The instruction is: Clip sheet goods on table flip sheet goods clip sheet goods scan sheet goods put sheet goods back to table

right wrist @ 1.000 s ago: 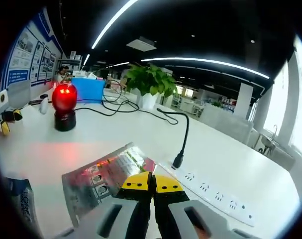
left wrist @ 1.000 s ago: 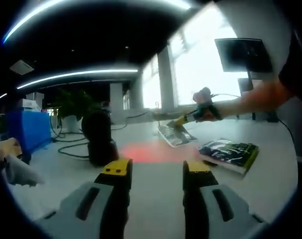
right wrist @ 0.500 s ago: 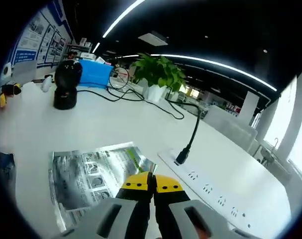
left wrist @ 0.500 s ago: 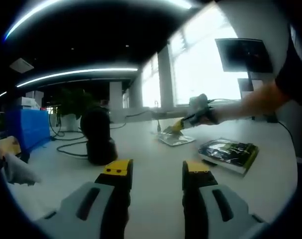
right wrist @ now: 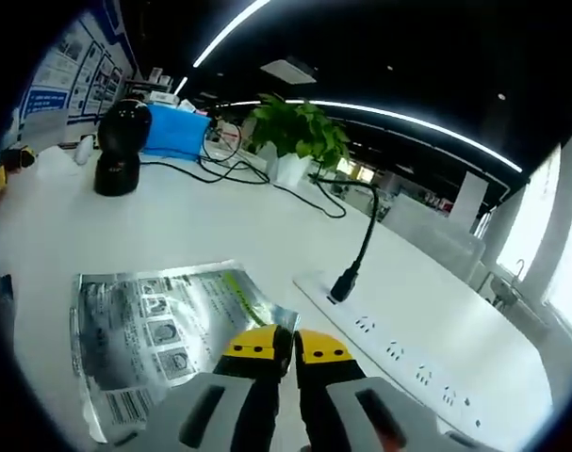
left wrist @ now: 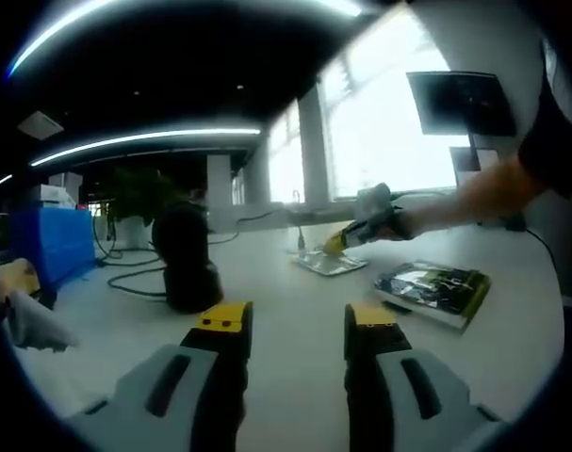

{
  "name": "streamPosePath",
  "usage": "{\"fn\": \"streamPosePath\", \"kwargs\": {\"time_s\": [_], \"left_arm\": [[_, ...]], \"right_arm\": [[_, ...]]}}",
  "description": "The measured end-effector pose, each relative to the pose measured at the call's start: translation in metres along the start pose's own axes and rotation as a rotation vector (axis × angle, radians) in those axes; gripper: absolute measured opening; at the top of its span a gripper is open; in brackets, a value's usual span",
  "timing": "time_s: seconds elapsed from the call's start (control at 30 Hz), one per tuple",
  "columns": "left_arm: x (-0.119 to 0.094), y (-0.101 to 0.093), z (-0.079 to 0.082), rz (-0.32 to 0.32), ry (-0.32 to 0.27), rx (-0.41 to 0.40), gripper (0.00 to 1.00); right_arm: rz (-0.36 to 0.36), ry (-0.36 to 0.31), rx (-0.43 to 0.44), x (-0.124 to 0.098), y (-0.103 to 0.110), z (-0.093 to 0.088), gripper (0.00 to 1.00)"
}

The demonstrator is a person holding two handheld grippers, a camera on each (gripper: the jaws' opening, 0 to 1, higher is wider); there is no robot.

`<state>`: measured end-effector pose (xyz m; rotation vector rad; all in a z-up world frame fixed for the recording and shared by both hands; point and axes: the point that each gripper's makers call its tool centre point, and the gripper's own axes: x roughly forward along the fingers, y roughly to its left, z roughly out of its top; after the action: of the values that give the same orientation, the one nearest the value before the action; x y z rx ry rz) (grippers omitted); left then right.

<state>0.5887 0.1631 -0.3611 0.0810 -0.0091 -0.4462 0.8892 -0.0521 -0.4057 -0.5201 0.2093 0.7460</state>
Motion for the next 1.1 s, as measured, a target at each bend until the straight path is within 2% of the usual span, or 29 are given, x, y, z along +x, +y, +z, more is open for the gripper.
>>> {"fn": "streamPosePath", "kwargs": {"time_s": [0.1,0.2,0.3,0.33,0.37,0.4,0.5,0.63,0.73,0.87,0.97,1.1], "left_arm": [[0.0,0.0,0.0,0.001,-0.001,0.002,0.31],[0.0,0.001,0.001,0.001,-0.004,0.0,0.31],[0.0,0.001,0.001,-0.001,-0.006,-0.001,0.31],[0.001,0.001,0.001,-0.002,-0.006,-0.001,0.31],[0.001,0.0,0.001,-0.002,-0.006,0.0,0.31],[0.001,0.0,0.001,-0.003,-0.007,0.0,0.31],[0.001,0.0,0.002,-0.005,-0.012,-0.001,0.31],[0.001,0.001,0.002,-0.006,-0.013,-0.001,0.31],[0.001,0.002,0.003,-0.006,-0.017,-0.006,0.31],[-0.001,0.0,0.005,-0.013,-0.027,-0.009,0.31],[-0.001,0.0,0.005,-0.014,-0.029,-0.011,0.31],[-0.001,0.001,0.006,-0.013,-0.032,-0.015,0.31]], "right_arm": [[-0.023,-0.002,0.034,-0.001,-0.008,-0.001,0.04],[-0.09,-0.053,0.141,-0.007,-0.027,0.007,0.04],[-0.138,-0.081,0.197,-0.015,-0.042,0.012,0.05],[-0.14,-0.078,0.186,-0.017,-0.044,0.012,0.05],[-0.152,-0.062,0.131,-0.019,-0.045,0.012,0.06],[-0.155,-0.048,0.1,-0.02,-0.043,0.01,0.06],[-0.143,-0.07,0.114,-0.024,-0.032,0.017,0.1],[-0.094,-0.098,0.137,-0.02,-0.016,0.026,0.28],[-0.047,-0.099,0.16,-0.017,0.001,0.029,0.37],[0.012,-0.084,0.233,-0.012,0.02,0.03,0.43],[0.029,-0.048,0.189,-0.01,0.026,0.022,0.45],[0.046,-0.045,0.205,-0.011,0.027,0.02,0.5]]}}
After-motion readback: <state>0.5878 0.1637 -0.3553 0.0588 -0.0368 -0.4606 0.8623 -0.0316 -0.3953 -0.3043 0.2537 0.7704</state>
